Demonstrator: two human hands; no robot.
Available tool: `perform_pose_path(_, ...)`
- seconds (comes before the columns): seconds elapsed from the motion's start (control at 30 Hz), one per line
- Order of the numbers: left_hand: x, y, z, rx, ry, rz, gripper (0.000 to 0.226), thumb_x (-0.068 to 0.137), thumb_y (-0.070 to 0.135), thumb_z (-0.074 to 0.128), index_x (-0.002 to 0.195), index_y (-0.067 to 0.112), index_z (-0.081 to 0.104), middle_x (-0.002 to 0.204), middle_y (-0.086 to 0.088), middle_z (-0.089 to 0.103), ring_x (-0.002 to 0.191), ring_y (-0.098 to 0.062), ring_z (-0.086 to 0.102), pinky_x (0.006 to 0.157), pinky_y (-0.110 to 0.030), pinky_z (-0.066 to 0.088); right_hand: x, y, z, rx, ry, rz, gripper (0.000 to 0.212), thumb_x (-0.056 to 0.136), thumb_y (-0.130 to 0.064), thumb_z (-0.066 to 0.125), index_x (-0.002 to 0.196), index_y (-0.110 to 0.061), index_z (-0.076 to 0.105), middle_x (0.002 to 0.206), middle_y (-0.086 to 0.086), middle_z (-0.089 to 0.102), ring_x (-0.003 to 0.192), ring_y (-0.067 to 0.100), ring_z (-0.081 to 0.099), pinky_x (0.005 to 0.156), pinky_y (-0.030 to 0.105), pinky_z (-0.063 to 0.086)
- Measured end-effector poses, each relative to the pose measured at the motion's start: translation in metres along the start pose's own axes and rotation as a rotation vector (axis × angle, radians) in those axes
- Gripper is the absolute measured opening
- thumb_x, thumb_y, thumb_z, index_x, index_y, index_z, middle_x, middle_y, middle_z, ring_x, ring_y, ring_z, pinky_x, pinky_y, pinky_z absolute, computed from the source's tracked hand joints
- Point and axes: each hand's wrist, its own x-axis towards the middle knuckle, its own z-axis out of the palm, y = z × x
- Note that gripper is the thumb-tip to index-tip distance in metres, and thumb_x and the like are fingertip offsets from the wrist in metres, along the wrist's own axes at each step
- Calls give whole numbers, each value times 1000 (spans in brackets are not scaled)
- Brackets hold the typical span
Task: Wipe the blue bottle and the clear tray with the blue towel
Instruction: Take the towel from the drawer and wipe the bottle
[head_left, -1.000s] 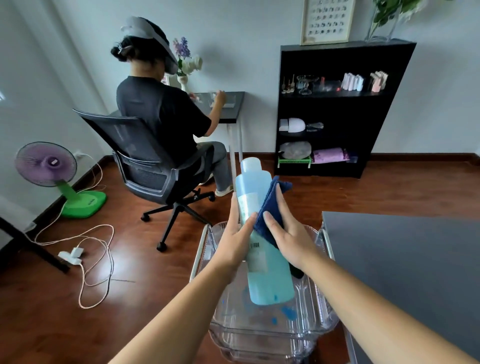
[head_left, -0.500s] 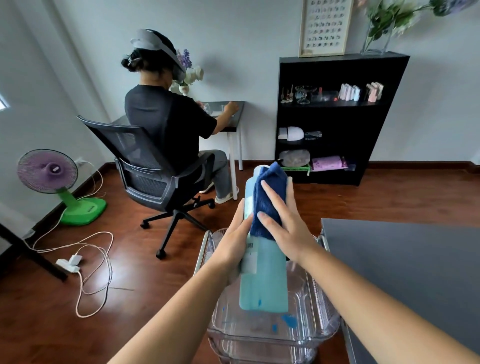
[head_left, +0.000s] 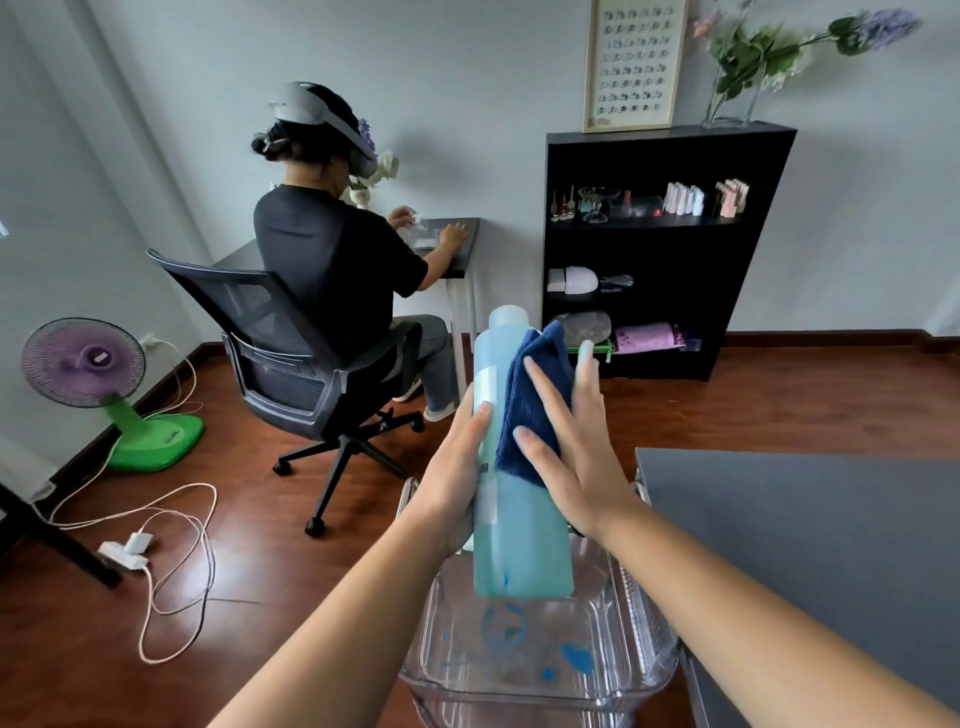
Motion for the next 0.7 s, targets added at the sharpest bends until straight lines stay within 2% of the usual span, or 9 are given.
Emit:
perform_pose_path(0.13, 2, 4, 0, 21, 33, 4, 33, 101, 36, 38, 131, 45, 48, 130, -6, 61, 117, -30, 60, 95, -49, 49, -27, 1, 6, 105, -40, -65, 60, 96, -43, 39, 147, -44, 9, 160, -16, -12, 148, 8, -12, 121, 49, 8)
perform_pose_path(0.2, 2, 4, -1, 32, 63, -9, 31, 101, 36, 37, 126, 47, 52, 128, -8, 62, 117, -34, 59, 97, -53, 47, -53, 5, 13, 107, -37, -105, 60, 95, -51, 37, 149, -42, 13, 160, -19, -6, 149, 7, -5, 119, 40, 11)
perform_pose_path(0.3, 0, 1, 1, 32, 45, -20, 31, 101, 36, 37, 127, 47, 51, 128, -9, 62, 119, -37, 56, 99, -55, 46, -51, 7, 10, 23, -37, -84, 63, 90, -60, 36, 147, -48, 12, 159, -22, -6, 147, 5, -4, 115, 32, 8)
perform_pose_path(0.4, -4, 2, 7, 29, -37, 15, 35, 100, 37, 39, 134, 43, 45, 133, -8, 58, 120, -34, 56, 98, -54, 47, -17, 3, -3, 179, -38, 34, 66, 90, -48, 44, 146, -49, 9, 159, -21, -10, 147, 1, -7, 122, 40, 9)
perform_pose_path(0.47, -3, 5, 11, 45, -45, 40, 37, 101, 37, 38, 138, 43, 40, 135, -6, 57, 119, -33, 57, 97, -54, 48, -4, -2, -7, 367, -46, 89, 66, 90, -38, 46, 146, -47, 11, 158, -22, -8, 144, -9, 0, 121, 30, 17)
perform_pose_path(0.53, -1, 7, 12, 62, 0, 45, 38, 102, 37, 36, 139, 46, 37, 135, -4, 56, 119, -29, 58, 97, -53, 48, -10, -4, -4, 573, -44, 135, 67, 88, -33, 49, 143, -50, 15, 159, -22, 5, 141, -13, 14, 114, 17, 27)
perform_pose_path(0.63, 3, 11, 13, 147, 79, 46, 37, 101, 38, 36, 135, 53, 39, 135, 7, 56, 120, -20, 57, 101, -46, 46, -41, -5, 8, 812, -9, 211, 65, 87, -29, 53, 137, -58, 24, 142, -28, 44, 128, -4, 47, 95, 15, 46)
perform_pose_path(0.7, 5, 14, 14, 260, 72, 44, 41, 102, 35, 36, 139, 52, 35, 140, 16, 50, 123, -13, 53, 105, -41, 43, -54, -6, 14, 788, 19, 220, 67, 88, -30, 55, 137, -62, 23, 141, -29, 44, 125, -4, 50, 91, 15, 49)
